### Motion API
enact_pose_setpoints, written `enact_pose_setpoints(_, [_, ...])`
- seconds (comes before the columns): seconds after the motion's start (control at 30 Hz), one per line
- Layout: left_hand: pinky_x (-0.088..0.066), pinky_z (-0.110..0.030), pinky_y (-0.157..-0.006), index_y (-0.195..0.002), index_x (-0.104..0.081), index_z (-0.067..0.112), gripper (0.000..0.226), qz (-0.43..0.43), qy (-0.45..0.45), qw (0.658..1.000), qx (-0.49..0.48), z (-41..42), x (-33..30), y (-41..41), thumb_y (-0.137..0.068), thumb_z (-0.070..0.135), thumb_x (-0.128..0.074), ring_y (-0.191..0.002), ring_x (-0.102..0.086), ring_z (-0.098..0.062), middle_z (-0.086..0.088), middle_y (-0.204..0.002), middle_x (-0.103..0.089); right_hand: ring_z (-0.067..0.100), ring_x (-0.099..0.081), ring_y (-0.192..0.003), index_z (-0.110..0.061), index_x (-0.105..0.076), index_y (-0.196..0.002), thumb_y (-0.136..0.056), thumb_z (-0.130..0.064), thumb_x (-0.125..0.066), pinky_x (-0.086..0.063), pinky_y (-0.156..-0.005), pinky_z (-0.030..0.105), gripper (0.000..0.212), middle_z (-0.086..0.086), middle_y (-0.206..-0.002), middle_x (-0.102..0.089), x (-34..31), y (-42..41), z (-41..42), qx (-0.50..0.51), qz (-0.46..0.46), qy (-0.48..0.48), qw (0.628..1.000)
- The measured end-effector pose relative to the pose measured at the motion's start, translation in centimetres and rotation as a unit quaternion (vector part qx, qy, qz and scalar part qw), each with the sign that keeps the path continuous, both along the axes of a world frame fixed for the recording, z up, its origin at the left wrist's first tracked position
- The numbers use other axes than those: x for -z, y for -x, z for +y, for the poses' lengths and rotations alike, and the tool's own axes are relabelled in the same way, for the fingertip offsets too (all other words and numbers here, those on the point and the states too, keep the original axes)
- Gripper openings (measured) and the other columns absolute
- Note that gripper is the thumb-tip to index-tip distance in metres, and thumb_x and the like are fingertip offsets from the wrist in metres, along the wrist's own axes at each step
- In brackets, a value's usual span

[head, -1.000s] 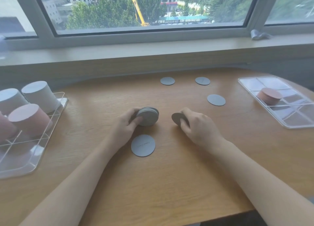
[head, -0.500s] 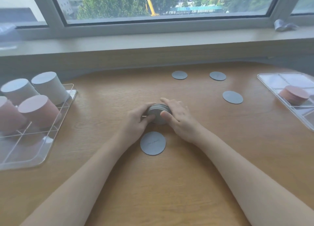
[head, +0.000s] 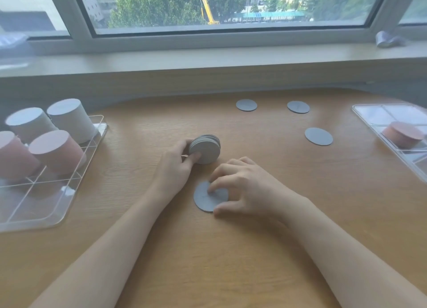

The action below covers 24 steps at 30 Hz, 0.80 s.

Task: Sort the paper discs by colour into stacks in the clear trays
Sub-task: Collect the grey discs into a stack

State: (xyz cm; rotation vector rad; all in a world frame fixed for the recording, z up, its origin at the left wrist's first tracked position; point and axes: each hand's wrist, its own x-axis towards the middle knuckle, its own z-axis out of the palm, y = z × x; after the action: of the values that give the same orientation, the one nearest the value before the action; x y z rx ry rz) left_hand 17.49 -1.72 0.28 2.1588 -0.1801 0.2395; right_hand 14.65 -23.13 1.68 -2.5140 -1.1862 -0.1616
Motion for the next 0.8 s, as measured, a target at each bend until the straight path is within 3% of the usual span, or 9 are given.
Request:
enact_pose_setpoints(0.13, [-0.045,-0.011,-0.081,-0.112,-0.064,0.021,0.02,-0.004,0.001,1.0,0.002,0.0,0.0,-0.1,-0.095,0.011,-0.064,-0.095,-0.065,-0.007,0.013,-0.1,-0.07,0.017,-0.057,-0.074,-0.022,-0.068,-0.079,-0.087,-0.039,-0.054,-0.044,-0.074,0.037,0.024,-0.007,-0.077,-0.06,0.3,-0.5,-0.4,0.079,-0.106,-0.035,0.991])
enact_pose_setpoints(0.23, [-0.044,-0.011,-0.083,-0.111,-0.063,0.024,0.021,0.004,0.013,1.0,0.012,0.2,-0.1,-0.1,-0.096,0.01,-0.063,-0.095,-0.063,-0.001,0.018,-0.099,-0.068,0.023,-0.052,-0.059,-0.018,-0.056,-0.068,-0.086,-0.026,-0.048,-0.04,-0.059,0.033,0.022,-0.003,-0.063,-0.056,0.0,-1.4,-1.5,0.221,-0.165,-0.056,0.96])
enact_pose_setpoints(0.3, [-0.047,-0.016,-0.087,-0.113,-0.063,0.022,0.023,0.006,0.008,0.999,0.032,0.2,-0.2,0.0,-0.096,0.009,-0.063,-0.095,-0.064,0.001,0.014,-0.102,-0.069,0.025,-0.054,-0.06,-0.016,-0.056,-0.07,-0.088,-0.024,-0.051,-0.036,-0.057,0.03,0.02,-0.002,-0.063,-0.058,-0.2,-1.7,-2.3,0.315,-0.138,-0.088,0.935])
enact_pose_setpoints(0.4, [-0.048,-0.021,-0.091,-0.116,-0.065,0.019,0.026,0.013,0.008,0.997,0.077,0.1,-0.1,0.0,-0.094,0.005,-0.064,-0.1,-0.066,-0.003,0.008,-0.106,-0.072,0.017,-0.06,-0.069,-0.022,-0.067,-0.094,-0.094,-0.024,-0.057,-0.045,-0.064,0.03,0.011,-0.007,-0.075,-0.066,0.2,-2.3,-3.2,0.381,-0.008,-0.192,0.904])
enact_pose_setpoints(0.47, [-0.048,-0.019,-0.092,-0.119,-0.066,0.019,0.029,0.017,0.017,0.995,0.092,-0.1,-0.2,0.2,-0.094,0.005,-0.065,-0.103,-0.066,-0.003,0.008,-0.109,-0.073,0.005,-0.06,-0.066,-0.027,-0.069,-0.103,-0.095,-0.021,-0.059,-0.048,-0.067,0.027,0.014,-0.012,-0.081,-0.068,0.2,-2.4,-3.3,0.358,0.056,-0.277,0.89])
enact_pose_setpoints(0.53, [-0.045,-0.012,-0.091,-0.127,-0.065,0.018,0.036,0.01,0.01,0.996,0.091,-0.4,-0.3,0.4,-0.093,0.006,-0.066,-0.103,-0.065,0.001,0.009,-0.113,-0.072,0.008,-0.063,-0.07,-0.031,-0.069,-0.106,-0.097,-0.019,-0.059,-0.048,-0.067,0.023,0.018,-0.011,-0.085,-0.071,0.1,-2.2,-2.6,0.29,0.104,-0.321,0.896])
enact_pose_setpoints(0.6, [-0.039,-0.003,-0.087,-0.135,-0.061,0.018,0.045,-0.014,-0.016,0.997,0.079,-0.9,-0.4,0.7,-0.092,0.006,-0.067,-0.101,-0.061,0.004,0.01,-0.118,-0.069,0.011,-0.068,-0.084,-0.03,-0.068,-0.11,-0.1,-0.02,-0.057,-0.05,-0.079,0.022,0.019,-0.007,-0.094,-0.073,0.3,-1.9,-1.6,0.209,0.165,-0.329,0.906])
enact_pose_setpoints(0.7, [-0.04,-0.004,-0.082,-0.138,-0.06,0.02,0.048,-0.048,-0.055,0.996,0.055,-1.6,-0.4,0.9,-0.092,0.01,-0.068,-0.092,-0.063,-0.001,0.012,-0.118,-0.067,0.012,-0.064,-0.079,-0.028,-0.057,-0.128,-0.097,-0.04,-0.053,-0.049,-0.081,0.029,0.034,-0.008,-0.09,-0.069,1.0,-1.9,-0.3,0.157,0.195,-0.243,0.937])
enact_pose_setpoints(0.8, [-0.046,-0.019,-0.079,-0.129,-0.064,0.019,0.038,-0.077,-0.082,0.992,0.054,-2.0,-0.2,1.0,-0.092,0.013,-0.069,-0.082,-0.059,-0.004,0.009,-0.108,-0.07,0.016,-0.058,-0.091,-0.015,-0.049,-0.138,-0.093,-0.03,-0.056,-0.043,-0.092,0.041,0.048,-0.006,-0.099,-0.064,1.7,-2.3,-0.1,0.173,0.11,-0.172,0.964])
